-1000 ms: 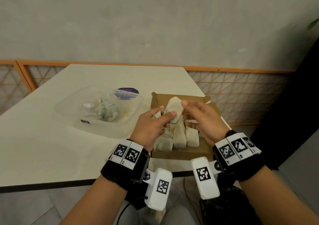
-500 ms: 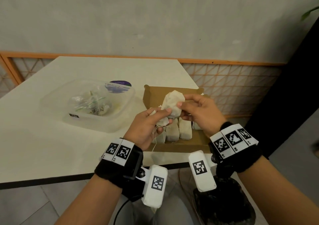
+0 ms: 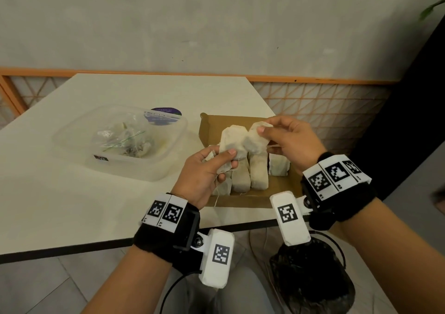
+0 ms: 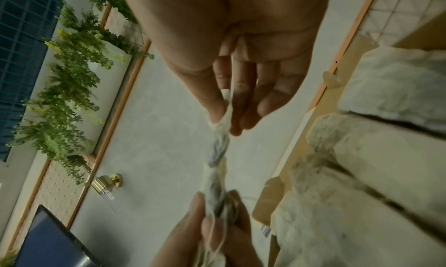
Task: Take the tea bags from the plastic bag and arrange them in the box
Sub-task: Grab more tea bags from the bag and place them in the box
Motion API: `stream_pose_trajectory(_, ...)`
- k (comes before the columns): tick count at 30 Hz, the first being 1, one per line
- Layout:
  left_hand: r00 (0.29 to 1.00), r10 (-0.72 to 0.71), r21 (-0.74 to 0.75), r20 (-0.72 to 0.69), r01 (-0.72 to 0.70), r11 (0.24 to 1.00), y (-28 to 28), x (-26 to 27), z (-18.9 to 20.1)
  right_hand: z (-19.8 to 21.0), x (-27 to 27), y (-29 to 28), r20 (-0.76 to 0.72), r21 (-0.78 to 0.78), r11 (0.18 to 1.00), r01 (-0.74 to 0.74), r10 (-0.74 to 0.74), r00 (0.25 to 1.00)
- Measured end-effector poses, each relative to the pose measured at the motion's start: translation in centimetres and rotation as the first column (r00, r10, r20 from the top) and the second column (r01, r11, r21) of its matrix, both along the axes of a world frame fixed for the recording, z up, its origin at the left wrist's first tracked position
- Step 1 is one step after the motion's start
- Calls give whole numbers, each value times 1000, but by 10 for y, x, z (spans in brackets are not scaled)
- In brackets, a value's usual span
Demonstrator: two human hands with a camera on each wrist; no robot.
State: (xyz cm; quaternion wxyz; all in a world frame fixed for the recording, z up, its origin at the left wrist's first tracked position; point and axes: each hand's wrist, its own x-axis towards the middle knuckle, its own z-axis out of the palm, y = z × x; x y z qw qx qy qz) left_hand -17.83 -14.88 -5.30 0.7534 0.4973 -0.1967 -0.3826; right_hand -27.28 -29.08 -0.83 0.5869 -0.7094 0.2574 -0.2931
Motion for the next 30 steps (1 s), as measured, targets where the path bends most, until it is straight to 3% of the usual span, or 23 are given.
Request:
stream_pose_trajectory(2, 998, 57, -35, -40, -59, 998, 1, 3, -1, 0, -5, -7, -66, -122, 992, 37, -46, 997)
stream_pose_trajectory(4, 993, 99, -52, -67, -102, 993, 3, 5, -2, -3, -11, -13, -218, -211, 977, -26, -21, 976)
stream_pose_trajectory(7, 990, 123, -65, -67, -128, 990, 4, 7, -3, -10, -20, -17, -560, -213, 939, -269, 108, 821)
stream_pose_trajectory(9, 991, 122, -69, -60, -126, 990, 4, 7, -5, -12, -24, -16, -657, -135, 929, -345, 177, 733)
stream_pose_trajectory(13, 992, 118, -55, -35, -120, 991, 4, 5, -6, -16, -22, -11, -652, -26, 941, -337, 240, 719)
stream_pose_trajectory(27, 997, 74, -64, -15, -74, 995, 0, 7, -8, -28, 1, -16, -715, -202, 941, -271, 48, 698)
stream_pose_trajectory(28, 998, 69, -58, -8, -69, 996, 0, 8, -8, -25, 0, -16, -701, -249, 933, -258, 10, 713)
stream_pose_trajectory(30, 998, 60, -34, 25, -59, 998, -2, 8, -9, -15, -2, -17, -574, -392, 906, -159, -106, 812)
